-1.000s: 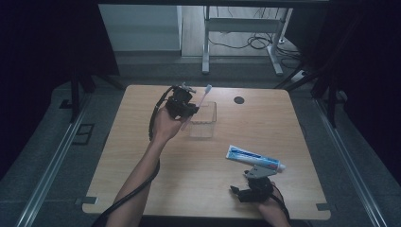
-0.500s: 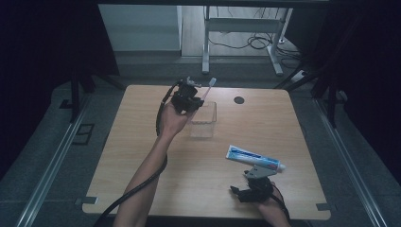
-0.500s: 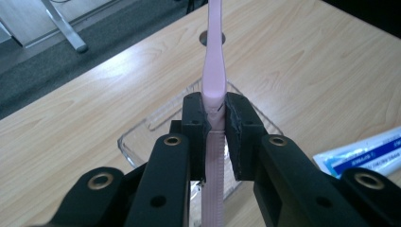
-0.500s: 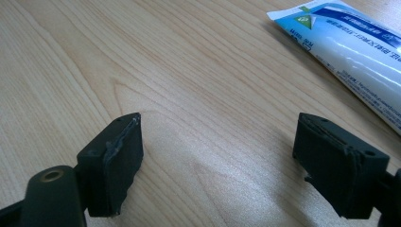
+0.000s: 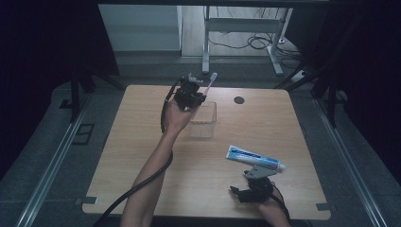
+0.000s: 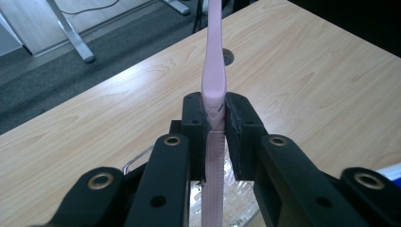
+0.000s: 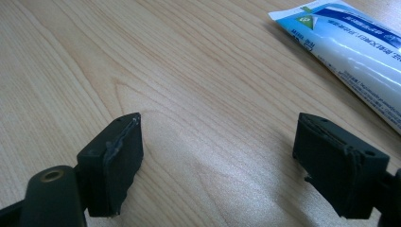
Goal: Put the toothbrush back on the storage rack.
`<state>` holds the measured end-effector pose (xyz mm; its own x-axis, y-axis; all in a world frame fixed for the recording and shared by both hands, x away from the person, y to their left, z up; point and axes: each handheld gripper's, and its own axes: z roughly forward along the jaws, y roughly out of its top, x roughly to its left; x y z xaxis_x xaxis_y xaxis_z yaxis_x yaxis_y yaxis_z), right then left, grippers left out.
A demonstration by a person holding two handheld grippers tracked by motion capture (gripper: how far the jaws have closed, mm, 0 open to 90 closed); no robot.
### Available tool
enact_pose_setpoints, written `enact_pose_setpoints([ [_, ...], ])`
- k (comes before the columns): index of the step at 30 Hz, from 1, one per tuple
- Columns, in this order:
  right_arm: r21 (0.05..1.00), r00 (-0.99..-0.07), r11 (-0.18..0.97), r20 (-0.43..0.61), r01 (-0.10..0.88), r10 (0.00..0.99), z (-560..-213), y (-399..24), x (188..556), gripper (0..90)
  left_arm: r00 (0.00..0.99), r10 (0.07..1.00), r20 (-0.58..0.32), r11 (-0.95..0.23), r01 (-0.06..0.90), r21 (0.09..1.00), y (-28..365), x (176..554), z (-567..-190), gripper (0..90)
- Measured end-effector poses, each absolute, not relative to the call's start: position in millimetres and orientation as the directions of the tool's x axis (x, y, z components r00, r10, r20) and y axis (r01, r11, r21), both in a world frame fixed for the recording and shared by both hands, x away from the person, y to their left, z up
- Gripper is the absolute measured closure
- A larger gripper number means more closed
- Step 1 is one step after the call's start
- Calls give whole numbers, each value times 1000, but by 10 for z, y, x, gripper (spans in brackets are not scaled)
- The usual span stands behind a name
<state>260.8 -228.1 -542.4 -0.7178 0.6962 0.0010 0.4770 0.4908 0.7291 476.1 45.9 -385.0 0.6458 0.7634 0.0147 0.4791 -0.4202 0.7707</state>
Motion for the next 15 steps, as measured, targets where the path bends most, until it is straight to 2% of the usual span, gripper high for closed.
enact_pose_setpoints([
  [15,729,-719,491,1,476,695,-5424,-2281,2608,168,640,768,25,-432,489,758,336,4831,-4082,790],
])
